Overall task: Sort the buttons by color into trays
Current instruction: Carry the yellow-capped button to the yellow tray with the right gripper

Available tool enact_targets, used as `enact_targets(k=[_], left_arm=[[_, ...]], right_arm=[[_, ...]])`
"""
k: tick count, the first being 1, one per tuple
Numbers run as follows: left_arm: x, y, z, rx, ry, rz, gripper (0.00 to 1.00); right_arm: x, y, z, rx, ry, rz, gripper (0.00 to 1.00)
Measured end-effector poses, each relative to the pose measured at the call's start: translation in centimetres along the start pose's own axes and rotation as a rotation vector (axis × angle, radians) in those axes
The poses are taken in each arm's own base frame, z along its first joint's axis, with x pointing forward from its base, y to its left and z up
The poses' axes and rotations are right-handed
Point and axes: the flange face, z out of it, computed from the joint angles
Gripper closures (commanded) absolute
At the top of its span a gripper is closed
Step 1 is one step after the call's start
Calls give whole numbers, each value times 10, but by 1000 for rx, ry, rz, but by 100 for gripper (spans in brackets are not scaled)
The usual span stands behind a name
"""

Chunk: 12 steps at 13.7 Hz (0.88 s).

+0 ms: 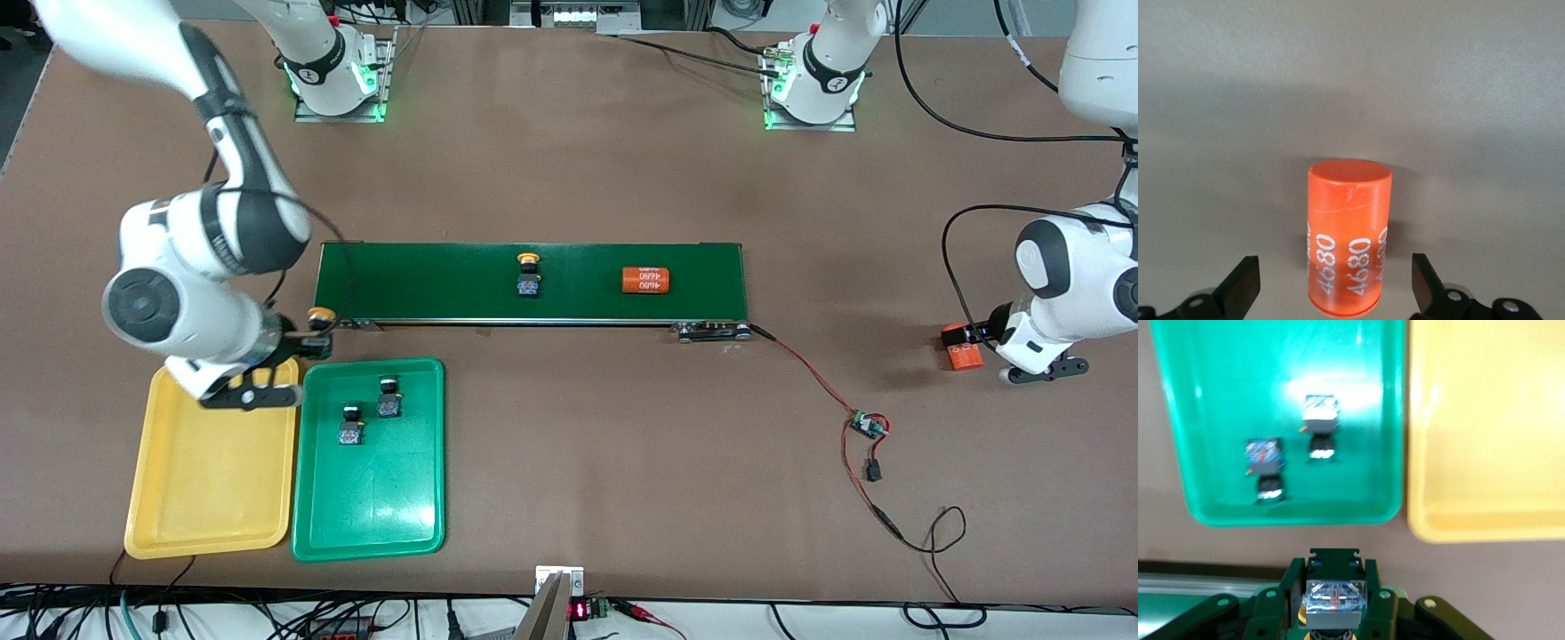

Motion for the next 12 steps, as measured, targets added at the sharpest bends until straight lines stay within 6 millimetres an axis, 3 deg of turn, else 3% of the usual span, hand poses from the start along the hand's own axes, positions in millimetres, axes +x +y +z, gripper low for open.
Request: enact_targets(k=[2,4,6,7,8,12], left_arm=[[-1,1,6,-16,-8,-15,7],[-1,1,9,-17,-12,-14,34],[-1,1,9,-17,-11,-14,76],[-1,1,9,-17,-12,-12,92],[-1,1,9,-17,-11,-5,100],[0,9,-10,-22,-23,153,100]], right_arm=[[17,39,11,15,52,-33,76],[27,69,21,18,86,-54,76],[34,92,34,7,106,-66,76],[36,105,42,-5,117,-76,76],[38,115,50,-16,129,-88,76],[45,151,82,-58,168,-111,76]])
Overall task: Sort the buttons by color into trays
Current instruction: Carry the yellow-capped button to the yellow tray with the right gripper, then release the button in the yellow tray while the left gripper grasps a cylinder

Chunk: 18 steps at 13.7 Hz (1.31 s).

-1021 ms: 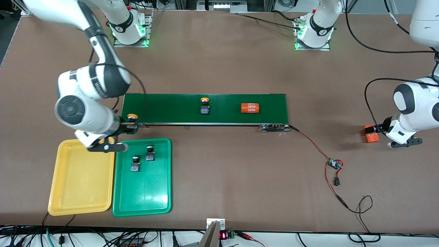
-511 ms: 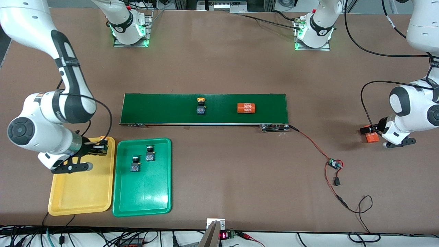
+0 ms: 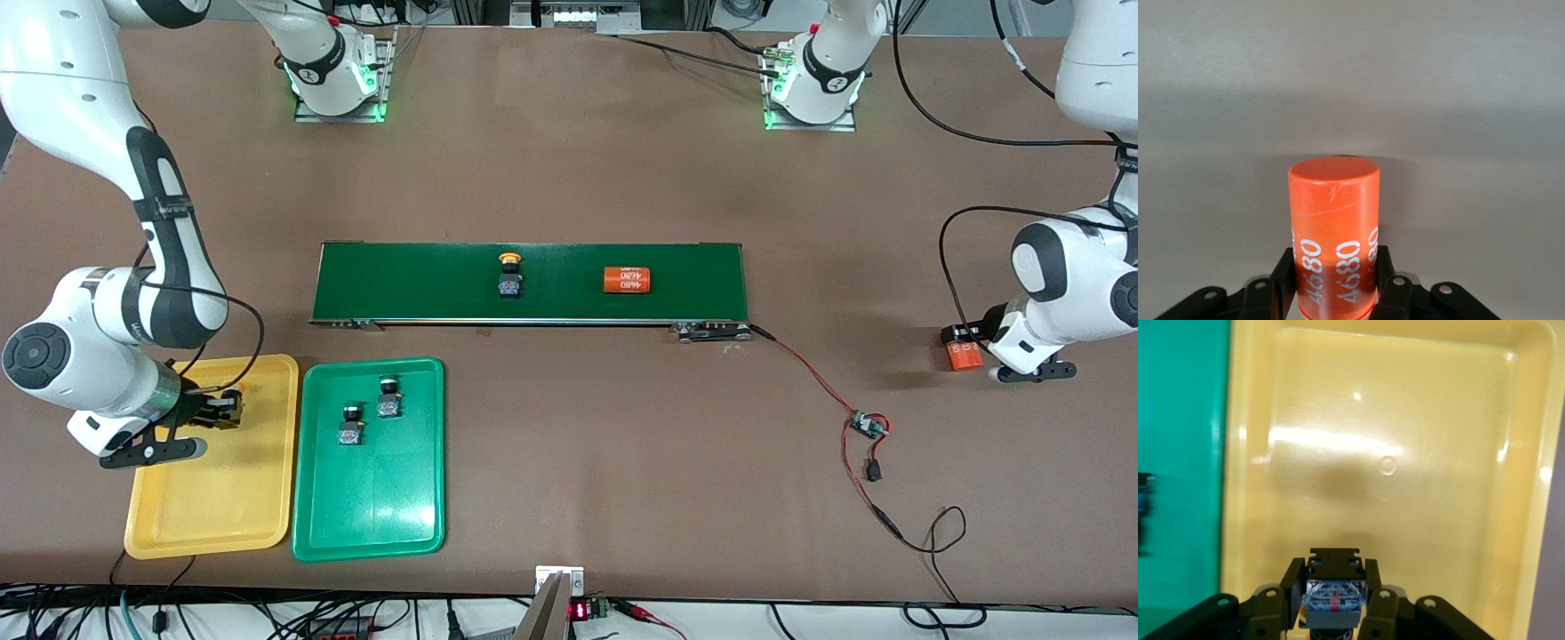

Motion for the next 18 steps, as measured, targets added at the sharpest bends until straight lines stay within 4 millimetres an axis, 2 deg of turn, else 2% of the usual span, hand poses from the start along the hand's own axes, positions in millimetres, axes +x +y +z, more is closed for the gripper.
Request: enact_targets(k=[2,3,4,5,7,9,11,12,13,15,17,18], left_arm=[[2,24,-37,0,-9,154,100],[2,45,-62,3,-6,248,100],[1,78,-91,8,2,352,100],[-1,111,-113,13,14,432,100],[-10,181,-139,19,19,605,100],[-27,254,-141,27,-7,807,99],[-53,322,-126,38,-48,983,99],[-67,353,-118,41,-65,1071,99],[-80,382,-112,41,-69,1153,99],[-100,425,-103,41,-54,1287,99],[-109,451,-94,42,-26,1404,98],[-110,457,-89,62,-13,1465,98]], right_arm=[[-4,19,18,-24,7,-12,75],[-7,26,25,-34,7,-10,73],[-9,32,32,-41,5,-9,68],[-10,35,37,-44,6,-9,53],[-12,38,44,-46,-1,-6,35],[-15,42,51,-45,-12,0,26],[-16,43,53,-45,-13,1,27],[-15,42,53,-44,-12,0,20],[-14,39,52,-42,-8,-3,0],[-6,28,45,-38,8,-18,0],[1,15,25,-35,11,-33,0],[4,7,8,-21,0,-33,0]])
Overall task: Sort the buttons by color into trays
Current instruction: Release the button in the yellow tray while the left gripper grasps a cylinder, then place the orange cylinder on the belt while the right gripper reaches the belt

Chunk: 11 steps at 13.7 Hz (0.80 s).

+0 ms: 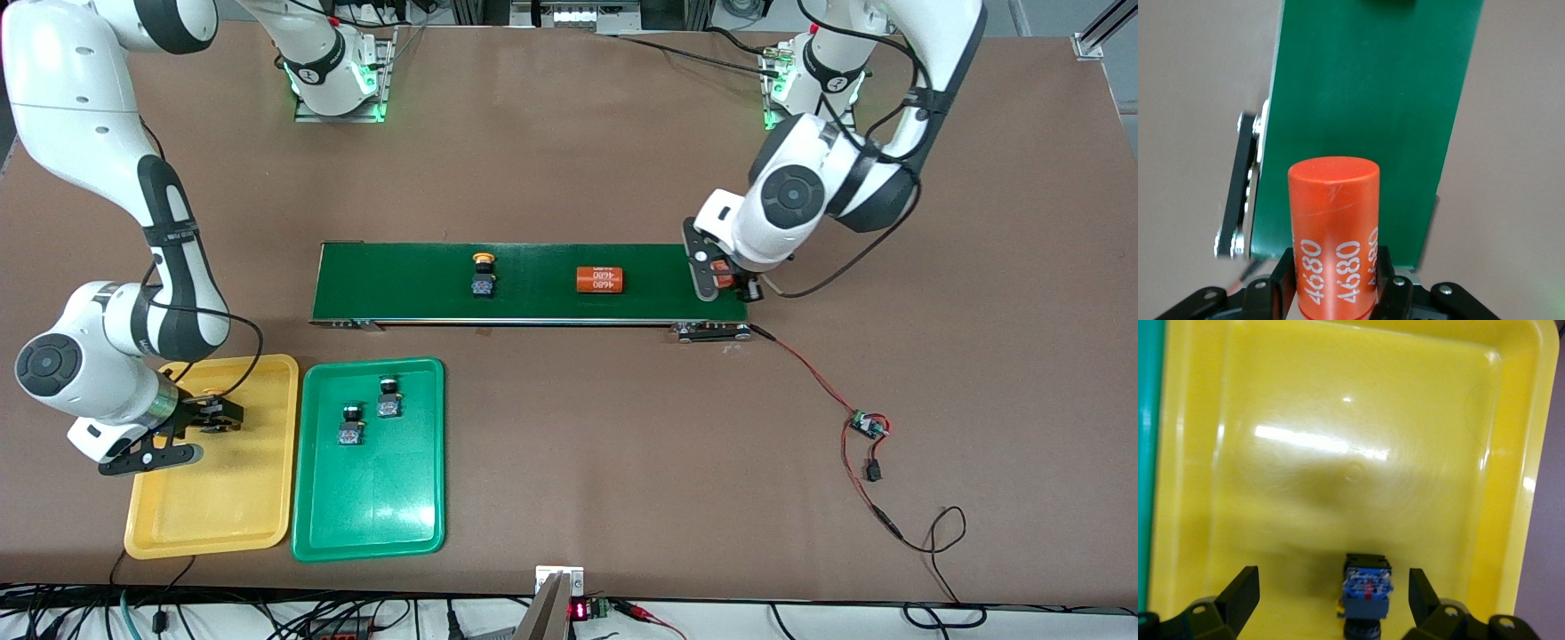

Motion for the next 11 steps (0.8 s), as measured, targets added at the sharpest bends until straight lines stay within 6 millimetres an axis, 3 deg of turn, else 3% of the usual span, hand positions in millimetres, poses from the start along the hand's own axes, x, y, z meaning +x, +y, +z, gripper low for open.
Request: enact_targets(k=[3,4,5,6,9,11], left_arm=[[15,1,27,28,-29,100,95],[20,4,34,22,-32,115,84],[25,8,38,18,-35,127,36],[29,11,40,16,-37,136,0],[33,11,33,34,-28,142,0],[30,0,8,82,-3,124,0]], right_arm=[[-5,-26,-70,56,-104,35,0],[-11,-35,-94,72,-142,34,0],[-18,-42,-116,85,-166,29,0],[-28,-47,-132,91,-182,25,0],[-67,-58,-158,93,-213,18,0],[-99,-70,-168,136,-234,37,0]])
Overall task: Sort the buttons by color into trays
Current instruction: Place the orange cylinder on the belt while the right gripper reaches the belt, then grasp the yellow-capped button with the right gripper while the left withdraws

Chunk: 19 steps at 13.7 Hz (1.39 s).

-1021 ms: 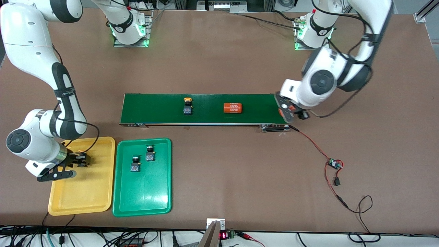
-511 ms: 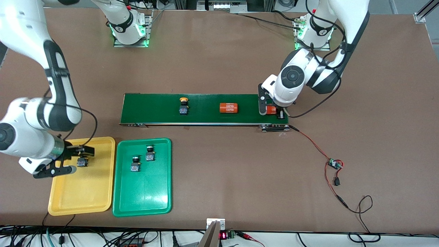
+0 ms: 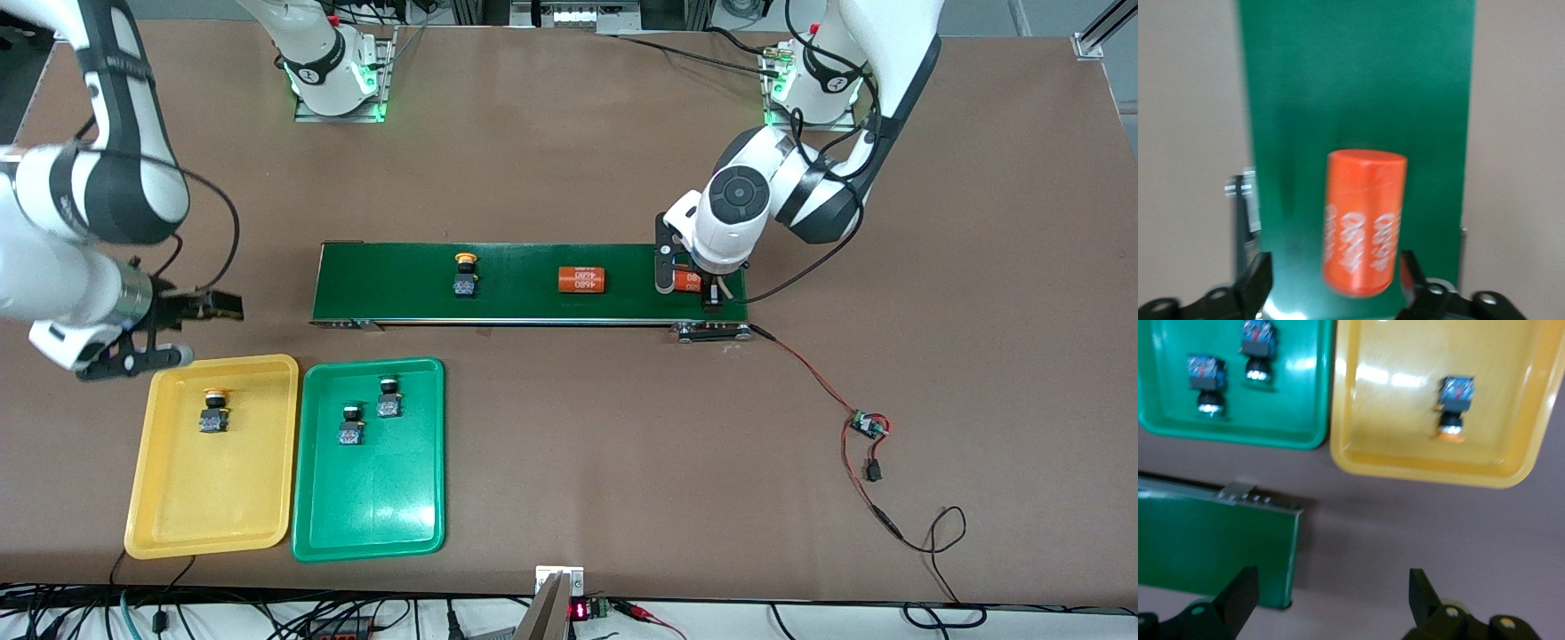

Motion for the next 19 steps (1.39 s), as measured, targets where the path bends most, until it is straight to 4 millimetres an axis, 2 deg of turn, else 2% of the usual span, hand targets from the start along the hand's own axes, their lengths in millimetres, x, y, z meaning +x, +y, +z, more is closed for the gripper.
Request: enact_targets(k=[2,4,6,8,10,12,14,15,17,19], left_arm=[[-22,-24,-41,75,28,-54,0],[-63,-54,-75,130,59,-155,0],[-114,-78,-85,118,113,-328,0],[-153,-91,-83,86,163,-562,0],[-170,-98,-89,75,189,-810,0],[-184,-103,-96,74,203,-1019,0],[-224,-108,-103,80,200,-1197,0],[-247,-108,-107,80,194,-1272,0],[-288,-106,-121,58,167,-1372,0],[-311,-105,-145,23,142,-1439,0]], right_arm=[[-37,-11,1,36,-12,18,0],[-71,-20,7,42,-7,56,0],[-99,-44,25,32,-13,98,0],[-118,-84,47,3,-18,139,0],[-123,-123,60,-19,16,164,0],[-124,-170,74,-27,52,200,0],[-122,-214,94,-17,85,204,0],[-119,-226,103,-7,97,200,0],[-112,-233,119,9,107,209,0],[-107,-237,128,21,117,226,0]])
